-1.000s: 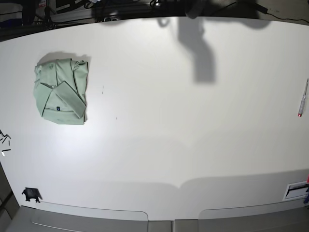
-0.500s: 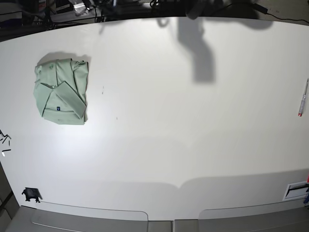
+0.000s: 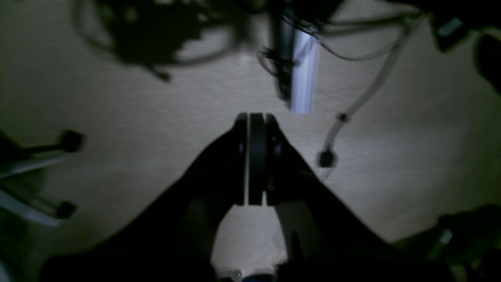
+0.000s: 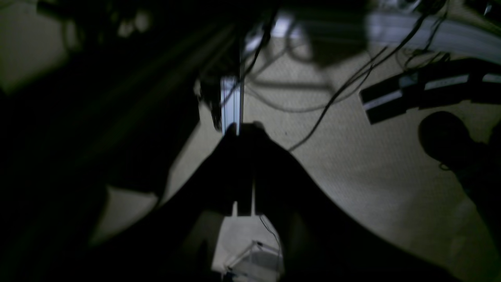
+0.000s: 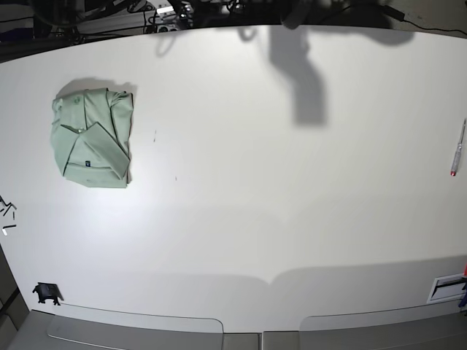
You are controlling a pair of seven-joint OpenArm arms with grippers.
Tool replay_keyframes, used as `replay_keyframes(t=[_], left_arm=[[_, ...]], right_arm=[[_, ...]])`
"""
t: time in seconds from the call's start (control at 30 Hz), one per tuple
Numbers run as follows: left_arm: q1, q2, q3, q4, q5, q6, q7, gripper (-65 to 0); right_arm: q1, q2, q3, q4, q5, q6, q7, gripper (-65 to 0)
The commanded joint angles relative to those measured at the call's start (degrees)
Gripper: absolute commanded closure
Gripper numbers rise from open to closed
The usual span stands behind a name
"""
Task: Fold the T-shirt properly
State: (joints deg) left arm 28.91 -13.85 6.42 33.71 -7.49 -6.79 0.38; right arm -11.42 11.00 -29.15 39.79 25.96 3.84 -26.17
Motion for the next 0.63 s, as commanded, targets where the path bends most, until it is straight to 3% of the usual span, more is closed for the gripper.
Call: replay_keyframes(t=[0.0, 0.23, 0.6], left_arm=[[0.3, -0.3, 0.0, -0.4, 0.0, -0.1, -0.5, 0.0], [-2.8, -0.3, 0.0, -5.7, 0.0, -0.1, -0.5, 0.0], [-9.2, -0.3, 0.1, -9.0, -0.1, -1.5, -0.4, 0.0]], right_arm=[[0.0, 0.0, 0.0, 0.0, -0.3, 0.0, 0.7, 0.0], [0.1, 0.0, 0.0, -7.0, -0.3, 0.0, 7.2, 0.0], [0.9, -0.1, 0.0, -14.2, -0.5, 0.0, 5.4, 0.0]])
